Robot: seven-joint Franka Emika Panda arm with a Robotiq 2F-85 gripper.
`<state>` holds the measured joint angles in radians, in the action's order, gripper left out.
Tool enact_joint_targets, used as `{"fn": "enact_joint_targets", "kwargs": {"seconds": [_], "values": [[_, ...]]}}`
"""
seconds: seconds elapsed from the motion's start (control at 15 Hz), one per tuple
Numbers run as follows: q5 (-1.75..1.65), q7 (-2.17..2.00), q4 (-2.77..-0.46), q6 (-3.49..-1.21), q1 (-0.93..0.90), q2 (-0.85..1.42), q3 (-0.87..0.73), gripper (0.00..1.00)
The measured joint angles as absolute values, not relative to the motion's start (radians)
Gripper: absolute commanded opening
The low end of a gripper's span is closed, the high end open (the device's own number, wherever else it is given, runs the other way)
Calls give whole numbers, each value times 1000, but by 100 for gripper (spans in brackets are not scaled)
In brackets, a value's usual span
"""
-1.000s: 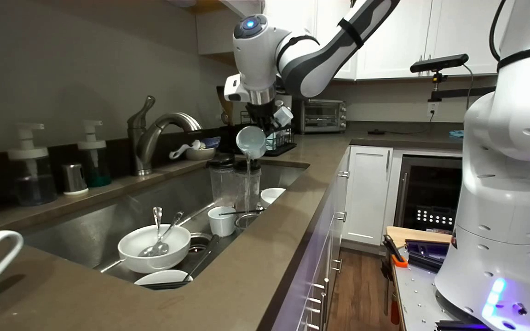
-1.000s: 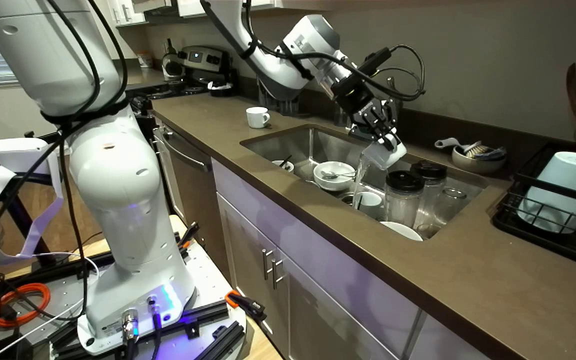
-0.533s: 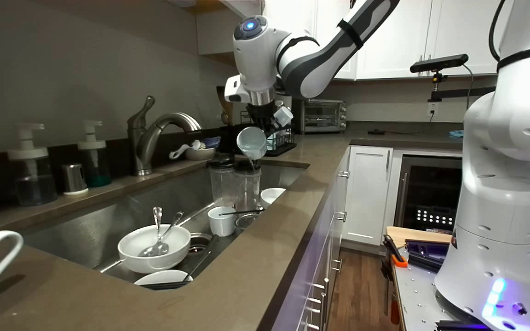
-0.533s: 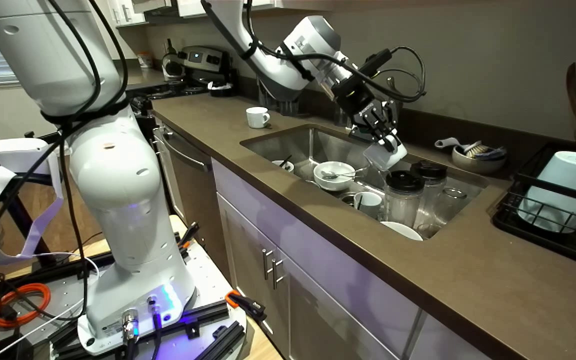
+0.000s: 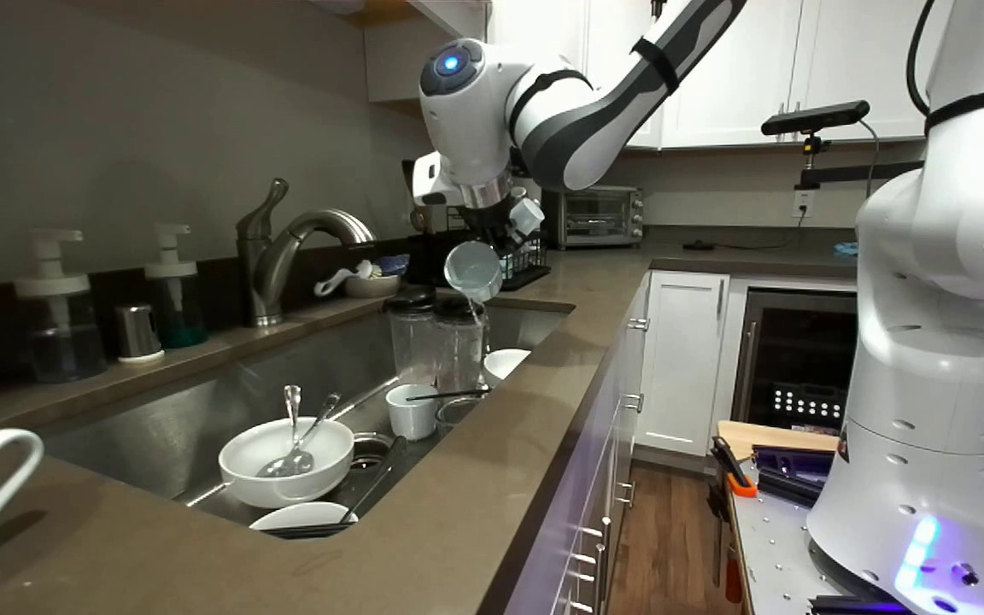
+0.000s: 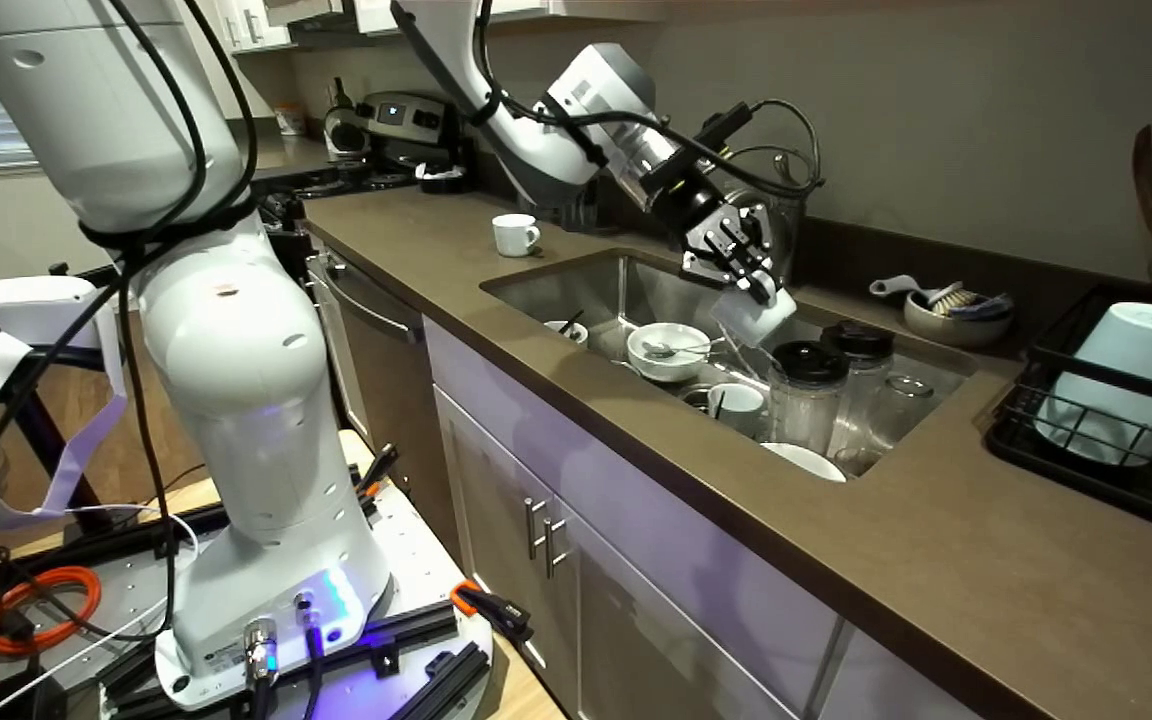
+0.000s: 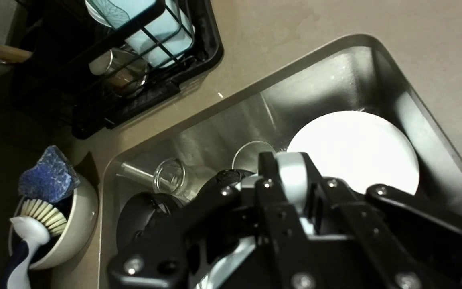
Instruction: Pick the mug to the right of the sink, empty its content into the sink, then put it on the left side of the sink counter
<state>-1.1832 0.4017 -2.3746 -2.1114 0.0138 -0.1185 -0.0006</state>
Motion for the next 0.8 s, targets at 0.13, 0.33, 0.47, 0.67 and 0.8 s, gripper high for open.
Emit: {"fn": "enact_joint_targets", "kwargs": {"seconds": [0.13,0.33,0.47,0.67,0.8], "values": [[-1206,387,-2375,-2047,-17,-117,28,4],[-1249,373,-2374,-1954,-61,-107,71,4],[-1283,373,-2369,-1899,-83,-95,90,4],[-1370,367,-2356,-1814,-100,-70,108,4],[-1430,360,-2342,-1767,-105,-49,113,4]]}}
